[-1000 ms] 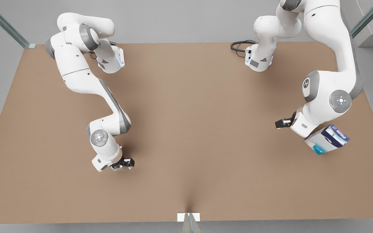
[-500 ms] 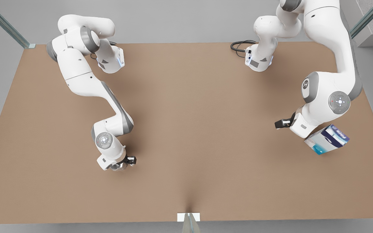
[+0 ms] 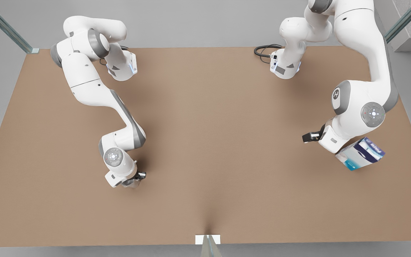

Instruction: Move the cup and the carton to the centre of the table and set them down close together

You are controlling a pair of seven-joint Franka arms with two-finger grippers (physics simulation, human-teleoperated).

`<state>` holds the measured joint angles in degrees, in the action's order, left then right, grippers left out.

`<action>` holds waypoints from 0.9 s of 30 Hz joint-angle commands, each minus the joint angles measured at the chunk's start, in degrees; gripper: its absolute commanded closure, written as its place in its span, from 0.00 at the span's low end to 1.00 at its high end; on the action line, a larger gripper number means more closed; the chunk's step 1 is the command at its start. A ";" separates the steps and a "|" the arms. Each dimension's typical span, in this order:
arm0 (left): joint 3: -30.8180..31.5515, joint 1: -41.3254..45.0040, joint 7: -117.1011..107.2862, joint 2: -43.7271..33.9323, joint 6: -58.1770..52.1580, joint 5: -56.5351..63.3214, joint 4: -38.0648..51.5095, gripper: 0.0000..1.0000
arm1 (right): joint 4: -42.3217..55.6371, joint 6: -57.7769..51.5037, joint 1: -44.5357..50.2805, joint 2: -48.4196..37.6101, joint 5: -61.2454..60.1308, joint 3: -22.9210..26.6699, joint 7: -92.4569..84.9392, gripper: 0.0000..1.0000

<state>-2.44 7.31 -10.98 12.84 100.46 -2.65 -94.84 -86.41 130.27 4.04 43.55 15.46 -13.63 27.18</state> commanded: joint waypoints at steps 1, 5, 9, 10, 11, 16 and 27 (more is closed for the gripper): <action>-0.02 -0.01 0.00 0.00 0.00 0.01 0.00 0.00 | 0.02 -0.10 0.00 0.04 0.10 0.00 0.07 0.79; -0.02 -0.01 0.00 0.00 0.00 0.01 0.00 0.00 | 1.60 -3.09 0.09 -0.31 0.10 -1.22 2.79 0.79; -0.02 -0.01 0.00 0.00 0.00 0.01 0.00 0.00 | 5.03 -6.26 0.18 -0.40 0.10 -4.83 8.94 0.79; -0.02 -0.01 0.00 -0.09 0.09 0.01 0.00 0.00 | 6.08 -7.30 0.36 -0.14 0.10 -6.06 10.96 0.79; -0.02 -0.01 0.00 -0.35 0.09 0.10 0.18 0.00 | 9.33 -9.86 0.62 0.66 0.10 -7.11 13.07 0.79; -1.25 -0.01 0.00 -0.62 0.00 0.19 0.35 0.00 | 18.03 -14.61 14.68 1.10 -7.20 1.85 20.54 0.79; -10.12 -1.68 1.23 7.47 1.05 0.10 7.65 0.00 | 37.19 -0.55 34.02 14.28 -21.96 11.43 34.61 0.79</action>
<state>-12.98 5.37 -9.56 20.36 101.51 -2.46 -87.19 -47.97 131.09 39.17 59.21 -6.63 -2.17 61.77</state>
